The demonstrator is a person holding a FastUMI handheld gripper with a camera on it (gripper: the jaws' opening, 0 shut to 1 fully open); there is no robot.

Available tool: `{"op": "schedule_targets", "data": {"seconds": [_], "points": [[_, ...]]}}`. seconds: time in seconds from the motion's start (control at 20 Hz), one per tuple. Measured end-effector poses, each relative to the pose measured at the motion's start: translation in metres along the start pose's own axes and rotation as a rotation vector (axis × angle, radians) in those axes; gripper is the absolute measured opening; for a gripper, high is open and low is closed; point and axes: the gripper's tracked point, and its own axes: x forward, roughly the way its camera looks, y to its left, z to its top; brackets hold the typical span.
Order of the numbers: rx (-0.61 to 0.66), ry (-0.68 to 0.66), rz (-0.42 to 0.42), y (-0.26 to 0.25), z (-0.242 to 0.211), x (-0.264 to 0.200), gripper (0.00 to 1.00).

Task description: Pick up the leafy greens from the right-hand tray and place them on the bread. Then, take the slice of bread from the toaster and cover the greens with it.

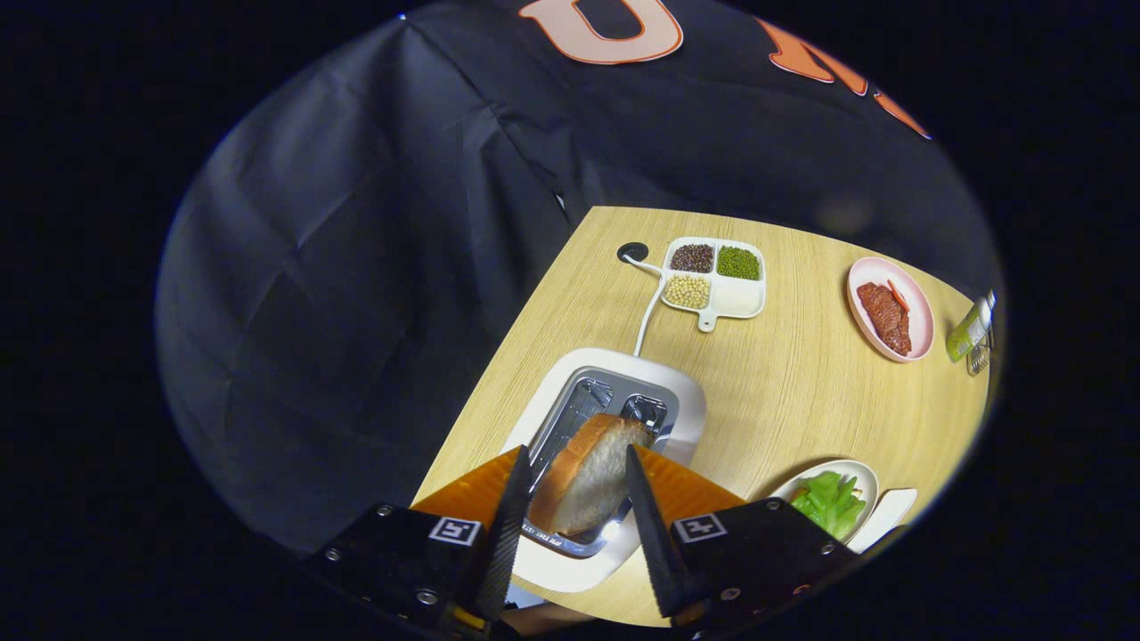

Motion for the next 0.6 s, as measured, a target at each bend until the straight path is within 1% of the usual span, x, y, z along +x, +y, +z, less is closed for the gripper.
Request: {"op": "schedule_targets", "data": {"seconds": [0.25,0.3,0.35,0.45,0.6], "points": [[0.014,-0.008,-0.004,-0.005,-0.001,-0.005,0.27],[0.018,-0.019,-0.007,-0.006,-0.001,-0.007,0.23],[0.017,-0.023,-0.001,-0.006,-0.001,-0.01,0.18],[0.02,-0.045,0.013,-0.006,0.0,-0.018,0.14],[0.018,-0.099,0.04,-0.002,0.006,-0.04,0.12]]}}
